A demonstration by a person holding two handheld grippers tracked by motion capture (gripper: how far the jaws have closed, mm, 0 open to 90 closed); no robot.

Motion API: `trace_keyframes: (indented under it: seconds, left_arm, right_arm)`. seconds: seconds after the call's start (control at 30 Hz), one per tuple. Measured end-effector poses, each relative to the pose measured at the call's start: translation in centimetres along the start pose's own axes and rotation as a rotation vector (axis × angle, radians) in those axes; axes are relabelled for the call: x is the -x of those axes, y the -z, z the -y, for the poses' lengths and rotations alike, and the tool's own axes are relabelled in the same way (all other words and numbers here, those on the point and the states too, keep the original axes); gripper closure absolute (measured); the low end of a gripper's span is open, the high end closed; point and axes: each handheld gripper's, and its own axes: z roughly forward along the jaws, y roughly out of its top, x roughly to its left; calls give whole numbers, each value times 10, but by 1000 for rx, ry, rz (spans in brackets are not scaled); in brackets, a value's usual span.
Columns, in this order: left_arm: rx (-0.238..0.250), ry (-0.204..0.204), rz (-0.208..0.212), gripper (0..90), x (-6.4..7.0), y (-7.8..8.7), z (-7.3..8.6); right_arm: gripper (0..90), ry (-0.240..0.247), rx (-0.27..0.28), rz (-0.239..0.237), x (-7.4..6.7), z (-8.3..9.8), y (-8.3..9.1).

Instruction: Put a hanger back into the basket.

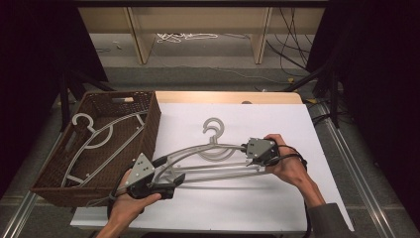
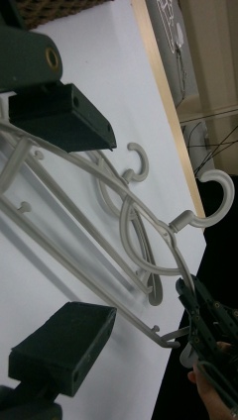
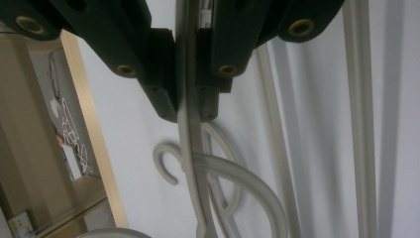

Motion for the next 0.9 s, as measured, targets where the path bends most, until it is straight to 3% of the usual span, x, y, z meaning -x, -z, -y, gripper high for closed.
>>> trace_keyframes:
  seconds: [0.17, 0.27, 0.37, 0.43, 0.57, 0.8, 0.9]
  left_arm:
    - [-16, -11, 0, 194, 1, -16, -13]
    - [-45, -24, 9, 197, 1, -29, -19]
    - [-72, -24, 24, 202, 2, -39, -23]
    - [-80, -30, 59, 206, 2, -46, -28]
    - [-114, -65, 64, 223, 3, -59, -34]
    - [-176, -72, 74, 265, 1, -72, -34]
    - [-192, -74, 89, 303, -1, -74, -35]
  right_arm:
    - [822, -29, 21, 17, -6, -3, 11]
    - [822, 4, 32, 19, -5, -5, 17]
    - [822, 0, 42, 21, -8, -6, 21]
    - [822, 8, 43, 34, -8, -7, 24]
    - [823, 27, 56, 53, -10, -9, 29]
    - [823, 34, 74, 49, -15, -13, 34]
    - [823, 60, 85, 51, -16, -16, 35]
